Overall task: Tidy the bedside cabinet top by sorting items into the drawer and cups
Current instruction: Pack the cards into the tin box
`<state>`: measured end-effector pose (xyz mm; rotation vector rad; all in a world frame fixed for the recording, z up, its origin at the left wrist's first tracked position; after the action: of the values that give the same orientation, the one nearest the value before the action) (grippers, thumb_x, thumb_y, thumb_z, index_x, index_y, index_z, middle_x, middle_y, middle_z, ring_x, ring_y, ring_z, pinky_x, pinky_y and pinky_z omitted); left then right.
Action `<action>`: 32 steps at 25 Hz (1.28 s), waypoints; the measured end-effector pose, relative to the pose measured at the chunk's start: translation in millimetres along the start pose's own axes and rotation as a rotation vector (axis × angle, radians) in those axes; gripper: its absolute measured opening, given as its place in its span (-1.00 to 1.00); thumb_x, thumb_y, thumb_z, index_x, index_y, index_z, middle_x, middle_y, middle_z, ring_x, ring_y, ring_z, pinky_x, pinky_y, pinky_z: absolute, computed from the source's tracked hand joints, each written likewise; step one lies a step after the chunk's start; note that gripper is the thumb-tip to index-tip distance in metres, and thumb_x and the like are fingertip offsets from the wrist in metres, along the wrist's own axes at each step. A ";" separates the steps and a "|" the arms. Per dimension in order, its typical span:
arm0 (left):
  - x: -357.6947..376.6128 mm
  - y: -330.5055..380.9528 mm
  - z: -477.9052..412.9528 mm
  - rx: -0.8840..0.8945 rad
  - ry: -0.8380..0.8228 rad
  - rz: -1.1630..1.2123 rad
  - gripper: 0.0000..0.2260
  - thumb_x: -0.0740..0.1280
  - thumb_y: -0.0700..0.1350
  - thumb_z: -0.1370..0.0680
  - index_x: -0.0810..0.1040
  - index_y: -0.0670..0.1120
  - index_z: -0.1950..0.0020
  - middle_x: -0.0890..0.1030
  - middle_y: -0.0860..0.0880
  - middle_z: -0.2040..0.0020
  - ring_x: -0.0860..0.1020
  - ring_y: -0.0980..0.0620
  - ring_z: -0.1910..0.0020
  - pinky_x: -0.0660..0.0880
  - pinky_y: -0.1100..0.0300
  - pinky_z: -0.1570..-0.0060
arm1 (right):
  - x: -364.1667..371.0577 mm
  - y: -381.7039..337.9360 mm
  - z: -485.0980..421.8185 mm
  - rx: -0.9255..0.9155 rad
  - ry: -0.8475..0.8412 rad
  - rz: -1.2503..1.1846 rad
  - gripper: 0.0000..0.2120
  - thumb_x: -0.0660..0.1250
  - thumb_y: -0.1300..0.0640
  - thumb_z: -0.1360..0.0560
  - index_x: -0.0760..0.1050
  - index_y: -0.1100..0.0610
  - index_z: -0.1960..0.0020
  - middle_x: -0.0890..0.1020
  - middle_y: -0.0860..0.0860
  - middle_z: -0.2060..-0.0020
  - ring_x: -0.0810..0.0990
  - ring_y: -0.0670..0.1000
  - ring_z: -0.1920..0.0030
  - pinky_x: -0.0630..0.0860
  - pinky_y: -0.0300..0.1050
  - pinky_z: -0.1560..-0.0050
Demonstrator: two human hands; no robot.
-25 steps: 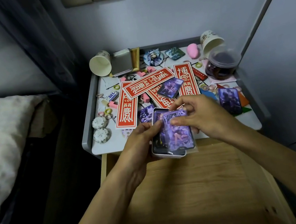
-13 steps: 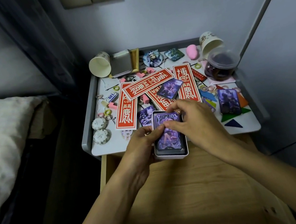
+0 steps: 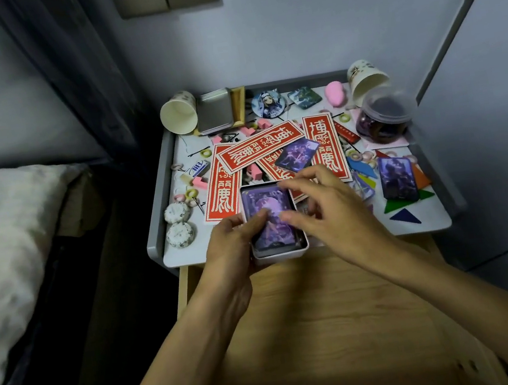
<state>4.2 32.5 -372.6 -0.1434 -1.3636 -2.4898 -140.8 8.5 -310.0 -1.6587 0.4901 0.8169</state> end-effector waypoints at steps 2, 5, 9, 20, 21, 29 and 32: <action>-12.9 9.8 -2.7 0.022 0.085 0.053 -0.69 0.40 -0.16 -0.53 0.52 -0.29 -0.22 0.70 -0.16 0.10 0.67 -0.09 0.23 0.63 -0.03 0.19 | -13.3 10.5 -13.0 0.050 0.104 0.006 -0.59 0.35 -0.04 -0.53 0.46 0.04 -0.34 0.42 -0.08 -0.18 0.47 -0.20 0.02 0.49 -0.27 -0.10; -34.6 31.0 -4.4 0.073 0.184 0.152 -0.68 0.38 -0.17 -0.55 0.52 -0.29 -0.24 0.69 -0.20 -0.01 0.67 -0.13 0.14 0.63 -0.06 0.15 | -22.7 40.2 -53.8 0.215 0.135 0.215 -0.41 0.35 -0.15 -0.50 0.34 0.06 -0.43 0.39 0.07 -0.36 0.38 0.07 -0.34 0.33 0.02 -0.32; -48.7 44.8 -1.5 0.071 0.187 0.225 -0.75 0.34 -0.16 -0.56 0.55 -0.27 -0.18 0.67 -0.23 -0.07 0.65 -0.22 -0.04 0.62 -0.10 0.11 | -9.4 58.6 -94.7 0.338 -0.005 0.384 -0.13 0.39 -0.28 -0.40 0.16 0.12 -0.52 0.25 0.20 -0.46 0.18 0.24 -0.47 0.21 0.23 -0.42; -47.6 46.0 3.0 0.044 0.165 0.247 -0.69 0.38 -0.17 -0.54 0.54 -0.29 -0.23 0.67 -0.24 -0.07 0.65 -0.20 0.02 0.61 -0.13 0.12 | -7.1 77.6 -122.2 0.541 -0.058 0.392 -0.10 0.57 -0.23 -0.23 0.30 0.17 -0.38 0.28 0.29 -0.43 0.20 0.33 -0.44 0.21 0.19 -0.42; -48.0 45.5 2.3 0.044 0.165 0.247 -0.69 0.38 -0.17 -0.54 0.54 -0.29 -0.23 0.68 -0.24 -0.05 0.66 -0.20 0.02 0.61 -0.14 0.12 | -7.2 77.4 -123.6 0.546 -0.059 0.398 -0.13 0.57 -0.23 -0.22 0.33 0.17 -0.34 0.33 0.28 -0.40 0.23 0.32 -0.42 0.23 0.17 -0.39; -44.4 48.2 0.1 0.070 0.137 0.239 -0.88 0.38 -0.18 -0.54 0.60 -0.18 -0.03 0.71 -0.15 0.12 0.68 -0.06 0.27 0.62 -0.09 0.17 | -22.2 71.2 -127.5 0.500 0.125 0.135 -0.20 0.62 0.14 -0.26 0.25 0.18 -0.35 0.25 0.20 -0.34 0.39 0.21 -0.31 0.38 0.01 -0.32; -43.3 48.2 2.4 0.062 0.140 0.230 -0.91 0.38 -0.18 -0.54 0.60 -0.16 0.00 0.71 -0.17 0.07 0.68 -0.07 0.23 0.61 -0.10 0.13 | -33.6 69.7 -124.0 0.502 0.187 -0.023 -0.33 0.53 0.25 -0.37 0.26 0.18 -0.37 0.39 0.16 -0.31 0.47 0.14 -0.22 0.42 -0.09 -0.11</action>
<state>60.0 19.3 -342.2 -0.1039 -1.2877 -2.2229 -180.6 -131.7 -320.7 -1.2724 0.7387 0.4703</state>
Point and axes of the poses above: each hand's wrist, its own z-axis away from the middle knuckle, its own x-axis out of the palm, y = z × x, the point moved 8 cm from there along -z, towards the middle knuckle
